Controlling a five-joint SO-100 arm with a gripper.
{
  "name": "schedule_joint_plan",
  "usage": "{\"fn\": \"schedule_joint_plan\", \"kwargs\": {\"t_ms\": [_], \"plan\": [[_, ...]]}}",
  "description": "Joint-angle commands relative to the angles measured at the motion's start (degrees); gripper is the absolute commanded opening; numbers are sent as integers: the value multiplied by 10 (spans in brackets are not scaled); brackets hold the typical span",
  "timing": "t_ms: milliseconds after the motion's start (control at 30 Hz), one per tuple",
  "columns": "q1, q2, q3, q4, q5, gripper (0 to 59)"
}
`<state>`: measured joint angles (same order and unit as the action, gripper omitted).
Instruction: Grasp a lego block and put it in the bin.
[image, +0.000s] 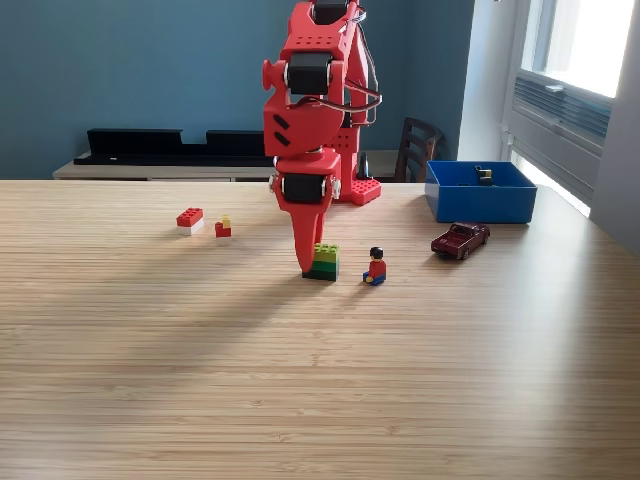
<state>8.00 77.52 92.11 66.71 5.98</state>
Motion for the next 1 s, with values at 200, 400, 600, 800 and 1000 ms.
{"fn": "schedule_joint_plan", "kwargs": {"t_ms": [200,400,600,800,1000], "plan": [[-7,11,11,-26,-15,131],[-25,11,23,-38,-18,127],[-44,11,31,-41,-18,107],[-38,11,20,-39,-16,1],[-8,11,-83,37,-37,1]]}}
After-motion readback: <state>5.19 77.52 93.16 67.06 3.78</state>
